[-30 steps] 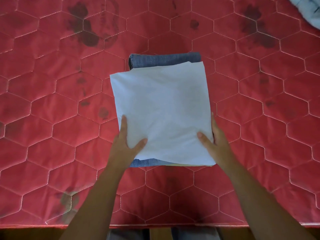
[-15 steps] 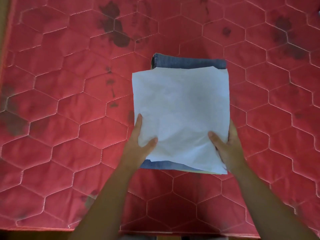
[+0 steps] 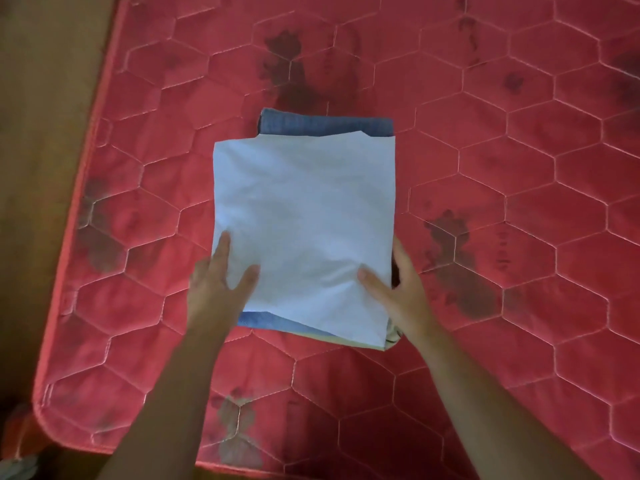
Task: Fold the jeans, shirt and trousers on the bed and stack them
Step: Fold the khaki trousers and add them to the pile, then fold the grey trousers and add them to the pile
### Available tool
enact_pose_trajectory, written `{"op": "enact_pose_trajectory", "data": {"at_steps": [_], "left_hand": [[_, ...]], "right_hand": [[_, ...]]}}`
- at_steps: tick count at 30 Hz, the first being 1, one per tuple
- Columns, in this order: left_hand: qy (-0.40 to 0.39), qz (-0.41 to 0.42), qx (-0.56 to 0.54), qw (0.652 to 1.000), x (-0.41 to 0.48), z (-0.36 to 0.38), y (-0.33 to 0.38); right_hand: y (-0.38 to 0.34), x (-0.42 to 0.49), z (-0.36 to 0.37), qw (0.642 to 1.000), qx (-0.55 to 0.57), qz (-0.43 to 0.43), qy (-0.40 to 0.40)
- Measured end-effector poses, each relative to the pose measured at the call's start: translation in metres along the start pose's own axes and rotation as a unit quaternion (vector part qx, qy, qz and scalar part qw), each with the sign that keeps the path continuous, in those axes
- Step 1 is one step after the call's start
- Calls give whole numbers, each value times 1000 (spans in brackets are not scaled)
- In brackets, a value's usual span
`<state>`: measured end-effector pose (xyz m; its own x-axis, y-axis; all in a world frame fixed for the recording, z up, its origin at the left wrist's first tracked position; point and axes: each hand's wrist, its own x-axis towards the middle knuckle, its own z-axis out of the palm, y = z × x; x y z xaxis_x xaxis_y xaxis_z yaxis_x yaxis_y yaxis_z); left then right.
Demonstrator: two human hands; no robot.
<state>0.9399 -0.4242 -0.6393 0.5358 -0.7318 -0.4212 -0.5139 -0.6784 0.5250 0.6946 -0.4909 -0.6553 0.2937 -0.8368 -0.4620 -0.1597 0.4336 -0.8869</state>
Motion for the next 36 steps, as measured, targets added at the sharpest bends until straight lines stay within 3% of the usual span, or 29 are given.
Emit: {"op": "enact_pose_trajectory", "data": {"at_steps": [3, 7, 12, 17, 26, 31, 36], "left_hand": [[123, 29, 36, 991, -26, 16, 29], [185, 209, 31, 960, -62, 62, 83], [39, 287, 16, 957, -101, 139, 175], [-54, 346, 85, 933, -116, 216, 251], [-116, 428, 146, 884, -137, 348, 392], [-92, 474, 149, 863, -133, 410, 455], [-130, 422, 207, 873, -93, 468, 483]], "right_hand": [[-1, -11, -15, 1000, -18, -17, -19], [-3, -36, -58, 996, -75, -10, 42], [-5, -67, -156, 980, -139, -6, 141], [-3, -91, -273, 950, -182, 21, 254], [-4, -96, -461, 898, -263, 12, 352], [-9, -81, -540, 894, -252, 24, 371], [-7, -44, -588, 896, -258, 2, 360]]}}
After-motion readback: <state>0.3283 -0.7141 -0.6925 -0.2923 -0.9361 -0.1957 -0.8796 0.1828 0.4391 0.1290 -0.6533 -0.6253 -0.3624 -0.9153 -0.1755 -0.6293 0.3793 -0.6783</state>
